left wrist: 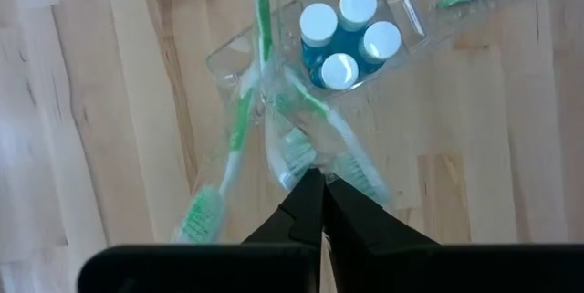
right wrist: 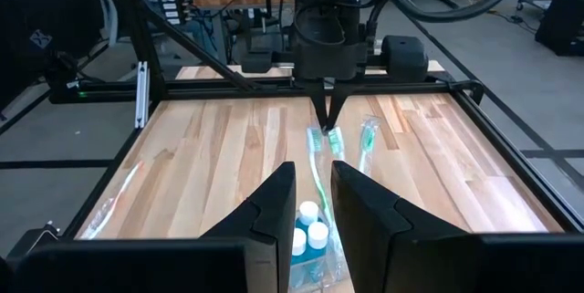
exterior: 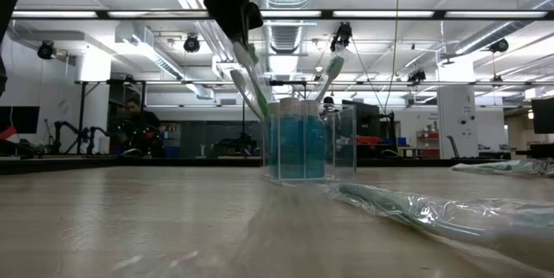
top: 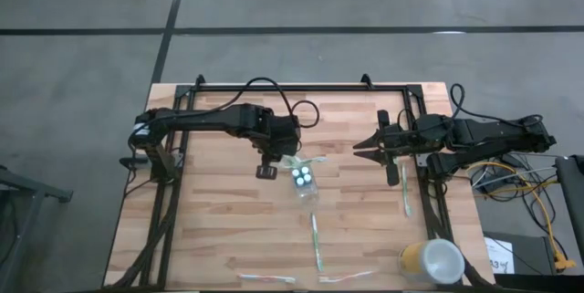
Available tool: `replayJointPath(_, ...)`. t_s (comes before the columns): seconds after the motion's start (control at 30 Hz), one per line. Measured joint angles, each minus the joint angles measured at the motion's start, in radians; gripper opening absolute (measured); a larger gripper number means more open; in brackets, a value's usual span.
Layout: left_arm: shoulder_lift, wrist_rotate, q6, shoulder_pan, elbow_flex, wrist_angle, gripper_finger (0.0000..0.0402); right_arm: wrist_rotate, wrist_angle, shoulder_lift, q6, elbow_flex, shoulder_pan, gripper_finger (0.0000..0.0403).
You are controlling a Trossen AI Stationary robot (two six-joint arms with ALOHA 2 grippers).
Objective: Pick & Place toothbrushing station
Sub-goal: Put the white green toothbrush into the back side of the transparent organizer
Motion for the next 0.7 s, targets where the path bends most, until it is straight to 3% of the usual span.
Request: replayJointPath(0.7,0.0,-0.001,0.079,-0.018,0.006,0.0,0.0014,0.0,0.0,0.0,0.001,0.0,0.0,0.0068)
